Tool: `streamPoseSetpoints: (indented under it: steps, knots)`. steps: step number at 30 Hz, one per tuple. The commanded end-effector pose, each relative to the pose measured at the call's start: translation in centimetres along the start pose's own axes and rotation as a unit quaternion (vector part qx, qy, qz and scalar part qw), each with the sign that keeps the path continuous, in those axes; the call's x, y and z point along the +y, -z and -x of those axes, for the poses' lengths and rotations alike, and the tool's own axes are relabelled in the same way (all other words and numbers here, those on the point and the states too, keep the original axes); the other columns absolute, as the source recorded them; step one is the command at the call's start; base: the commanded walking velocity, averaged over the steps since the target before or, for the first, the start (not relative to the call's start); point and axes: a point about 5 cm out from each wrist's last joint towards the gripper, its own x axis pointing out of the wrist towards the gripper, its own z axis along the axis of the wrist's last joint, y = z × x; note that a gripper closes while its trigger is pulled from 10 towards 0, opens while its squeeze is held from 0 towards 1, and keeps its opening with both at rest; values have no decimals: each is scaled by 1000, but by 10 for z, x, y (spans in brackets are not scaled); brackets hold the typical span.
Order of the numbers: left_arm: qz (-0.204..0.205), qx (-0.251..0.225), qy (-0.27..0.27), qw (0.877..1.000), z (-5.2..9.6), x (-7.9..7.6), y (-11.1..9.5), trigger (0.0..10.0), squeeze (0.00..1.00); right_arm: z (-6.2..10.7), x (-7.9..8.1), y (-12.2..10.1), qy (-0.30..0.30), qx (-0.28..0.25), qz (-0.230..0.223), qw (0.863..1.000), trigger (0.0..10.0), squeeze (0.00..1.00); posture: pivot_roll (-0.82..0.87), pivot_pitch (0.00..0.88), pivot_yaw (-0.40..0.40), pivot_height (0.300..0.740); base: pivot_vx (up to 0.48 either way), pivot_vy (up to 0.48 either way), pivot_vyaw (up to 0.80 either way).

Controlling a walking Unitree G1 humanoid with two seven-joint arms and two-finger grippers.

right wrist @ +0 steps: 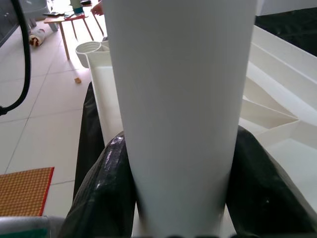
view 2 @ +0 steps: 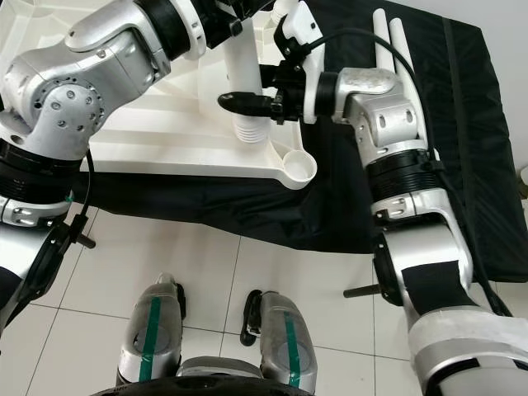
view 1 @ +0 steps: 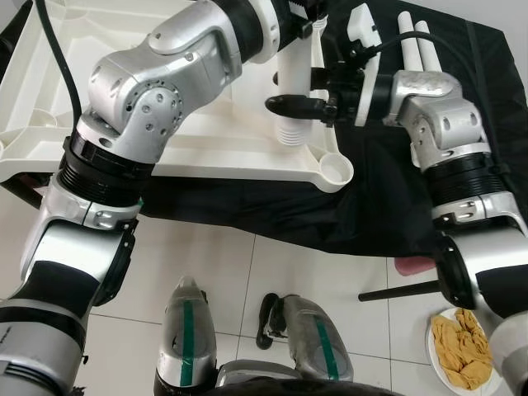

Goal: Building children table

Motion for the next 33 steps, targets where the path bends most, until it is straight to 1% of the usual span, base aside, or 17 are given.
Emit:
streamPoseSetpoints:
  steps: [1,6,7,8,9,12,14,15,18,22,23,25,27,29,30,31,33]
  knots:
    - [8,0,200,980,2,-27,1,10000,1000,10,-12,5,78,-26,-43,996,10000,0,126,37,-115,740,0,0,0]
    - [9,-3,170,985,2,-20,0,10000,1000,11,-15,10,121,-44,-65,990,10000,0,129,36,-116,740,0,0,0]
    - [8,-8,135,991,3,-9,-1,10000,1000,13,-17,14,154,-59,-81,983,10000,0,131,36,-115,740,0,0,0]
    - [8,-9,127,992,3,-7,-1,10000,1000,13,-17,15,160,-62,-84,982,10000,0,131,36,-115,740,0,0,0]
    - [0,-7,100,995,4,1,0,10000,0,14,-17,17,169,-68,-90,979,10000,0,132,34,-113,740,0,0,0]
    - [0,-7,100,995,4,1,0,10000,0,14,-17,17,169,-68,-90,979,10000,0,132,34,-113,740,0,0,0]
    - [-29,-11,13,999,9,23,5,10000,0,17,-15,24,197,-78,-106,972,10000,0,131,31,-111,740,0,0,0]
    - [-29,-11,13,999,9,23,5,10000,0,17,-15,24,197,-78,-106,972,10000,0,131,31,-111,740,0,0,0]
    - [-37,3,-59,998,22,41,16,10000,0,21,-13,31,242,-98,-116,958,10000,0,132,29,-109,740,0,0,0]
    - [-31,7,-67,997,24,42,19,10000,0,21,-12,32,251,-104,-115,956,10000,0,132,29,-109,740,0,0,0]
    - [-40,30,-90,995,37,44,35,10000,0,24,-4,34,268,-131,-109,948,10000,0,135,31,-107,740,0,0,0]
    - [-40,30,-90,995,37,44,35,10000,0,24,-4,34,268,-131,-109,948,10000,0,135,31,-107,740,0,0,0]
    - [-59,49,-107,991,45,43,49,10000,0,28,2,31,284,-171,-107,937,10000,0,134,36,-105,740,0,0,0]
    - [-59,49,-107,991,45,43,49,10000,0,28,2,31,284,-171,-107,937,10000,0,134,36,-105,740,0,0,0]
    - [-66,61,-109,990,49,40,59,10000,0,32,3,27,301,-200,-109,926,10000,0,131,41,-105,740,0,0,0]
    - [-66,61,-109,990,49,40,59,10000,0,32,3,27,301,-200,-109,926,10000,0,131,41,-105,740,0,0,0]
    - [-89,90,-108,986,54,35,80,10000,0,40,3,21,331,-243,-115,905,10000,0,128,55,-102,740,0,0,0]
